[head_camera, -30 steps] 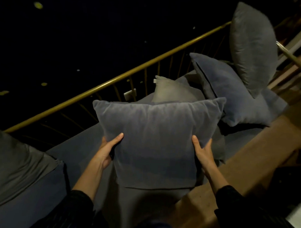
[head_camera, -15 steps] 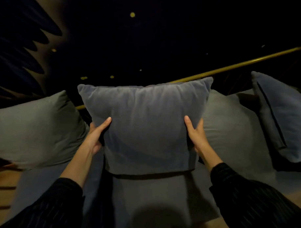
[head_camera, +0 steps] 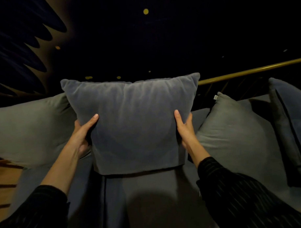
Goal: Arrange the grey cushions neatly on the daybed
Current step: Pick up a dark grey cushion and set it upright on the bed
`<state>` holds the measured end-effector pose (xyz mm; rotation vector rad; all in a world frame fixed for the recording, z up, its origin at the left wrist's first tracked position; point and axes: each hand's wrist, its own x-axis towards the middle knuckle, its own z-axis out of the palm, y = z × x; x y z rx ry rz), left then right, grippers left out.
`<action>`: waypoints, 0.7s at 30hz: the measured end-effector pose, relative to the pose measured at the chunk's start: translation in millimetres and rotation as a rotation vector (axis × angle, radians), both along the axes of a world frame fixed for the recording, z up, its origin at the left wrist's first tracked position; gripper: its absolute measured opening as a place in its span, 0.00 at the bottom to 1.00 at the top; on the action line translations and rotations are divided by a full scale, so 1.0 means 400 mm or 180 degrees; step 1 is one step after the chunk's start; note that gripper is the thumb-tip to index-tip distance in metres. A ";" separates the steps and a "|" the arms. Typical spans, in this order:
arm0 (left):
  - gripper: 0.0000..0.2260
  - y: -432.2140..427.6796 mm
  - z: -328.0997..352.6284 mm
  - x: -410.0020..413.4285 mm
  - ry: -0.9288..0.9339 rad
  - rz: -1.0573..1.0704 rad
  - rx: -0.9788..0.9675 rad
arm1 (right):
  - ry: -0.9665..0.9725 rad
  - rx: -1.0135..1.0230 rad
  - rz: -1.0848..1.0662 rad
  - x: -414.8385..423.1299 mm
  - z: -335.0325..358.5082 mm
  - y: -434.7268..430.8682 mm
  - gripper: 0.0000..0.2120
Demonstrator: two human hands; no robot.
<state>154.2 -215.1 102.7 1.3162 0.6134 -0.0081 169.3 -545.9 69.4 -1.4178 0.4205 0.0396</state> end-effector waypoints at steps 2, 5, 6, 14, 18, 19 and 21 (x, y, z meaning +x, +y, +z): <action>0.35 -0.001 -0.002 0.005 -0.0054 0.0084 -0.0013 | -0.0079 -0.0024 0.0122 0.036 0.017 -0.004 0.31; 0.34 -0.014 -0.006 0.021 -0.0164 0.0251 -0.0017 | -0.0156 -0.0053 0.0223 0.078 0.026 -0.017 0.31; 0.33 -0.023 -0.006 0.030 -0.0204 0.0267 -0.0016 | -0.0173 -0.0049 0.0188 0.090 0.024 -0.022 0.31; 0.31 -0.113 -0.051 0.115 -0.0505 0.0178 -0.0140 | -0.0347 -0.0328 -0.0172 0.199 0.029 -0.101 0.30; 0.36 -0.255 -0.109 0.156 -0.0287 0.0073 -0.0217 | -0.0312 -0.0646 -0.0384 0.234 0.030 -0.209 0.30; 0.39 -0.285 -0.118 0.166 -0.0212 0.0042 -0.0168 | -0.0246 -0.0715 -0.0428 0.225 0.018 -0.234 0.30; 0.42 -0.319 -0.138 0.187 -0.0080 -0.0072 0.0024 | -0.0132 -0.0806 -0.0499 0.198 -0.023 -0.269 0.31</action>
